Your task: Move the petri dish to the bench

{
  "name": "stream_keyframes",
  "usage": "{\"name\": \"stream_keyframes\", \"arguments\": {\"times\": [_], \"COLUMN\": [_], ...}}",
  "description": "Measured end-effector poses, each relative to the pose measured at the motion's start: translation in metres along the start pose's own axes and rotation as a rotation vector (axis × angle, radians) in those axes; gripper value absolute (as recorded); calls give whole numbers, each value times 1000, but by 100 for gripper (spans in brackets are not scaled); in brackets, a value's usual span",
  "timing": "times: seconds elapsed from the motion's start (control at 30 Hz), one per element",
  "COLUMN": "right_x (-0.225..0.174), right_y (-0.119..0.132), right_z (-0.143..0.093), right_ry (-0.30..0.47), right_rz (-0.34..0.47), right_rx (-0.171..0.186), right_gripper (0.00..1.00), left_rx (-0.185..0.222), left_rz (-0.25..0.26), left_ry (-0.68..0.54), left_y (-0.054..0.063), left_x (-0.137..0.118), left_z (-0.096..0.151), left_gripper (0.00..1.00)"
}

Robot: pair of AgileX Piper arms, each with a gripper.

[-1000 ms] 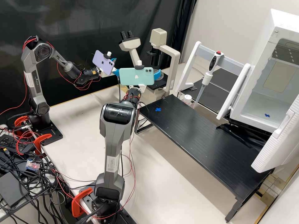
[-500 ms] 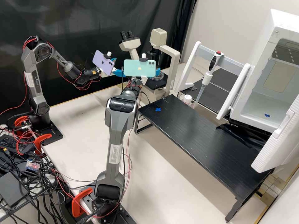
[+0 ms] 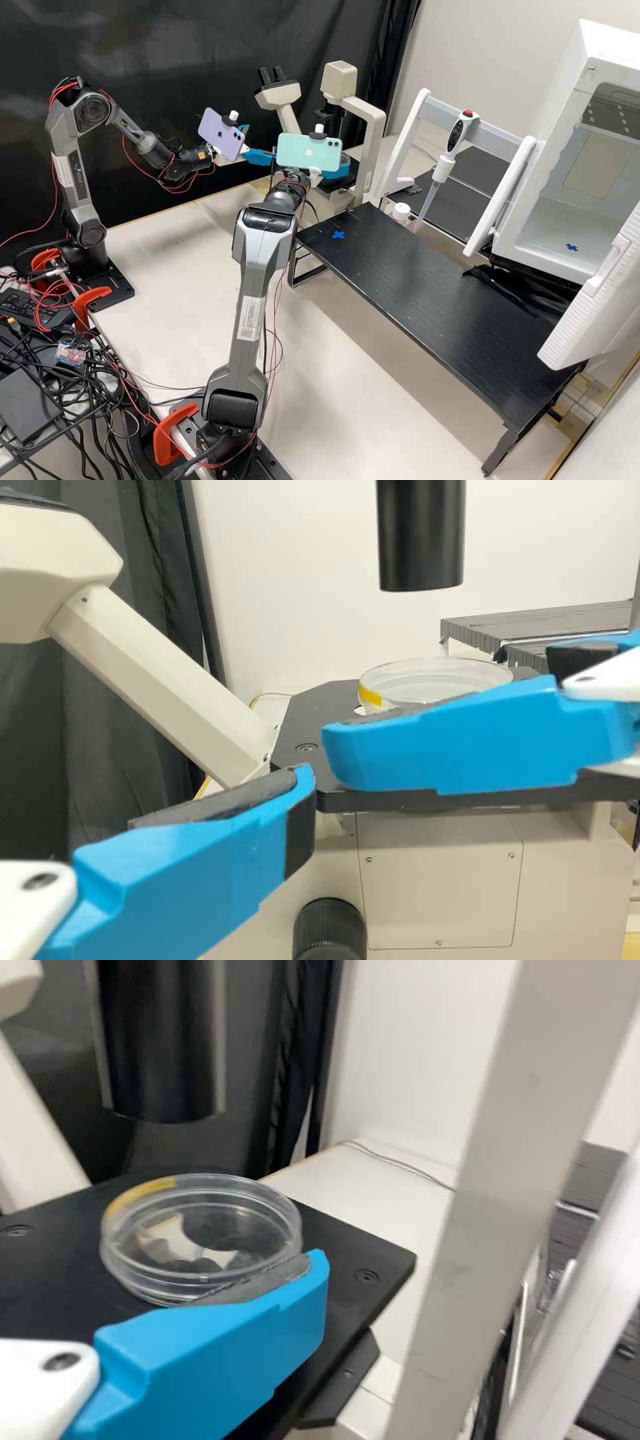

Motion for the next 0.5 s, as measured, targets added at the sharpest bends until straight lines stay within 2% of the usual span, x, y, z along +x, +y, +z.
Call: {"name": "stream_keyframes", "arguments": {"times": [0.27, 0.5], "right_x": [10, 15], "right_y": [3, 3], "right_z": [3, 3], "right_ry": [-28, -46], "right_rz": [-5, 3], "right_rx": [45, 35], "right_gripper": [100, 100], "left_rx": [0, 0], "left_rz": [0, 0], "left_ry": [0, 0], "left_y": [0, 0], "left_x": [0, 0], "left_z": [0, 0], "left_gripper": [100, 100]}}
